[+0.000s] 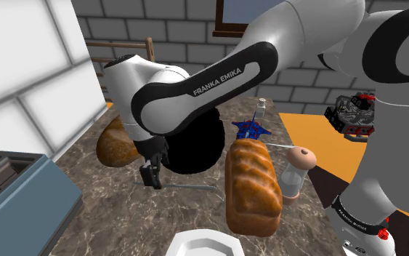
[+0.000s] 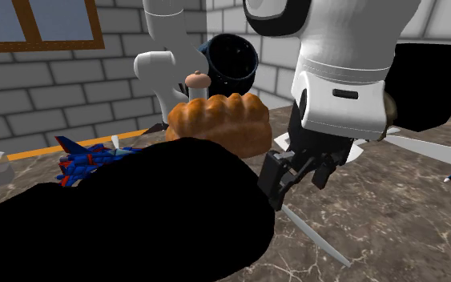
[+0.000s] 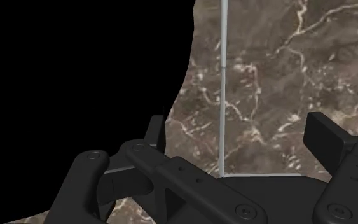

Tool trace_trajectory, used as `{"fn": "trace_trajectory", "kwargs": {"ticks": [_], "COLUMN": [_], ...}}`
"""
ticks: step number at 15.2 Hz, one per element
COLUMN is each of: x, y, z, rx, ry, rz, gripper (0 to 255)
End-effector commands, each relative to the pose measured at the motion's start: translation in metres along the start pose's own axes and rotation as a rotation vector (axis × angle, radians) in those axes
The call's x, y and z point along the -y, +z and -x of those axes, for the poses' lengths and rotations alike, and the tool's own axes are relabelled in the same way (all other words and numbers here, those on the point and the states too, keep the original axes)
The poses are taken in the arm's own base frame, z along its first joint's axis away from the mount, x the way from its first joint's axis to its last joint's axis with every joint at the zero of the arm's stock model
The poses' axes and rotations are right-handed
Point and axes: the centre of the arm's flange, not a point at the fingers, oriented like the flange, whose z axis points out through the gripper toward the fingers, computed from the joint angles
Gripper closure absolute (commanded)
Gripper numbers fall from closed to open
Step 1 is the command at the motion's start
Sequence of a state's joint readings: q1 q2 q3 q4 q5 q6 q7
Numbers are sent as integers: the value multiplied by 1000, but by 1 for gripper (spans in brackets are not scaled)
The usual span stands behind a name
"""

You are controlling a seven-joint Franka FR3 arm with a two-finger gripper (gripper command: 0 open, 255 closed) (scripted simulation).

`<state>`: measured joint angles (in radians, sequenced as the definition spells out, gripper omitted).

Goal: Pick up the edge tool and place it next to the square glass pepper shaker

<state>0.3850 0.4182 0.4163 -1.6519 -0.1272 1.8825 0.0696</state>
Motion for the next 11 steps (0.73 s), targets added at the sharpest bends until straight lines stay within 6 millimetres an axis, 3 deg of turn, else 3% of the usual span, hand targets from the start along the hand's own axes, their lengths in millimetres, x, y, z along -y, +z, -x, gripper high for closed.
{"fn": "trace_trajectory", "kwargs": {"ticks": [1,10,11], "x": [-1,-1,-2], "y": [28,31,31], "z": [2,2,2], "rx": [37,37,37], "ry": [3,3,3], "rz": [-4,-4,-4], "gripper": [0,0,255]}}
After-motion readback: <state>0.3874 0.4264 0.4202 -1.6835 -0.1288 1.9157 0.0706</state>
